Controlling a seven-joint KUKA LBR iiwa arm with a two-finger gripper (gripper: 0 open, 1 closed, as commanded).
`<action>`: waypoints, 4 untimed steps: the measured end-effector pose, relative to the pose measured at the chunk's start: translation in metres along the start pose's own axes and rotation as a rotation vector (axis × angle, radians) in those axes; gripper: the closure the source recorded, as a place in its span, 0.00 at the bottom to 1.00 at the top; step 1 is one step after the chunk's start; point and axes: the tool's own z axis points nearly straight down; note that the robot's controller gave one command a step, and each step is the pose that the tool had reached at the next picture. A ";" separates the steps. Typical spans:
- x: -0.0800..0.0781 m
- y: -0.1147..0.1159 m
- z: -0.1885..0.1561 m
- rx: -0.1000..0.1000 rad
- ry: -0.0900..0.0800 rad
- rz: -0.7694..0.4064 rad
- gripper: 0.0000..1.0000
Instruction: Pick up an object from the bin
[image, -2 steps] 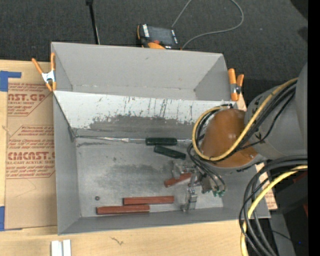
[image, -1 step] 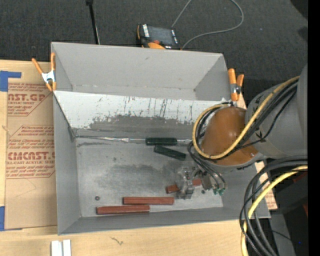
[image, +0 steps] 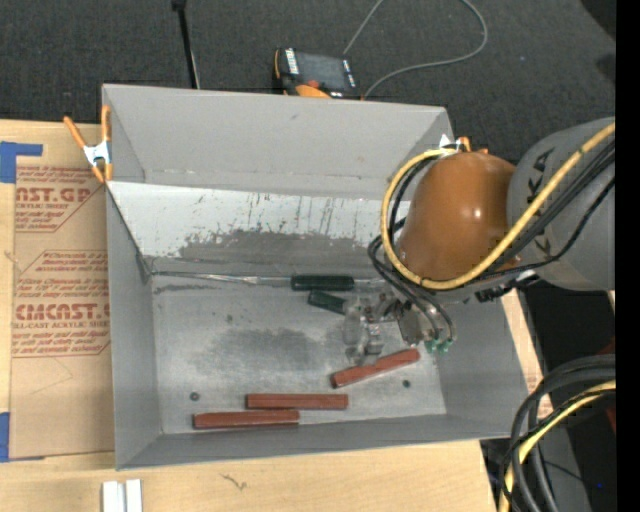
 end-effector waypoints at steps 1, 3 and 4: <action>0.002 -0.002 0.005 0.000 0.007 0.003 0.00; 0.008 -0.021 0.111 0.000 0.009 -0.178 1.00; -0.026 0.042 -0.023 -0.001 -0.002 -0.175 1.00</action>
Offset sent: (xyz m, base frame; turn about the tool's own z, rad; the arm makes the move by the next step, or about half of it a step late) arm 0.0000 0.0000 0.0000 0.0000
